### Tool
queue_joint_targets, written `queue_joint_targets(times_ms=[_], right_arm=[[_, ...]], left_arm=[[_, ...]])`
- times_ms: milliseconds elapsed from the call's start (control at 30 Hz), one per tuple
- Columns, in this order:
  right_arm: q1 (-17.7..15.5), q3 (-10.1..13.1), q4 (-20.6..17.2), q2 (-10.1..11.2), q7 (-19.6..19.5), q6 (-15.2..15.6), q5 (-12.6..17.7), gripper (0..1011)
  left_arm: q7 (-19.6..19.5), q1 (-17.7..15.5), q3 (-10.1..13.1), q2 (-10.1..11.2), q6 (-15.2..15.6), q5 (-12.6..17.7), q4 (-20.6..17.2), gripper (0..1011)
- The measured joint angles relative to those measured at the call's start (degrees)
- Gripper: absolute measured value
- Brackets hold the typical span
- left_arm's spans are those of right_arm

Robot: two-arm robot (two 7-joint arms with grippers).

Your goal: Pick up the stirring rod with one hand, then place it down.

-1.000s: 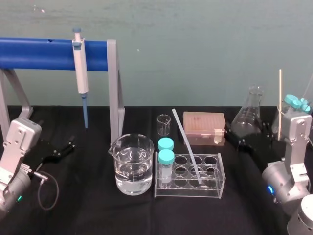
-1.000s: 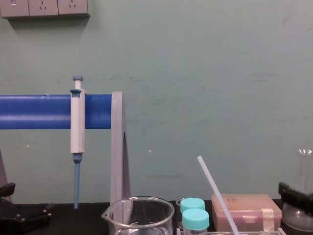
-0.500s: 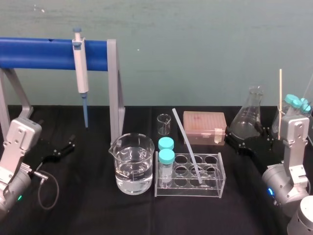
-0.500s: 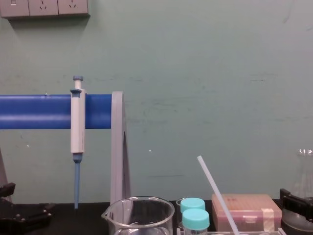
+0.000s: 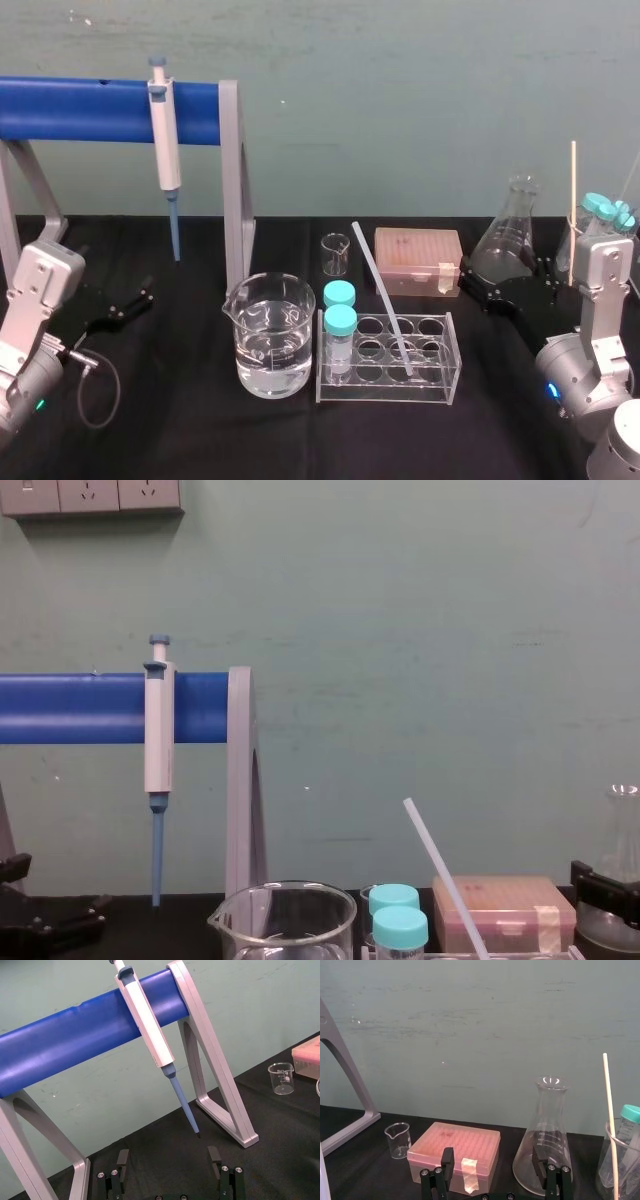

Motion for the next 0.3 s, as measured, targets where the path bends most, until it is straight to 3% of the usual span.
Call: queue_joint_targets(times_ms=[300], right_arm=[[0.01,0.0,-0.05,0.03,0.06,-0.06,0.06,1000]], left_arm=[[0.0,0.0,0.0,0.0,0.0,0.0,0.0,1000]])
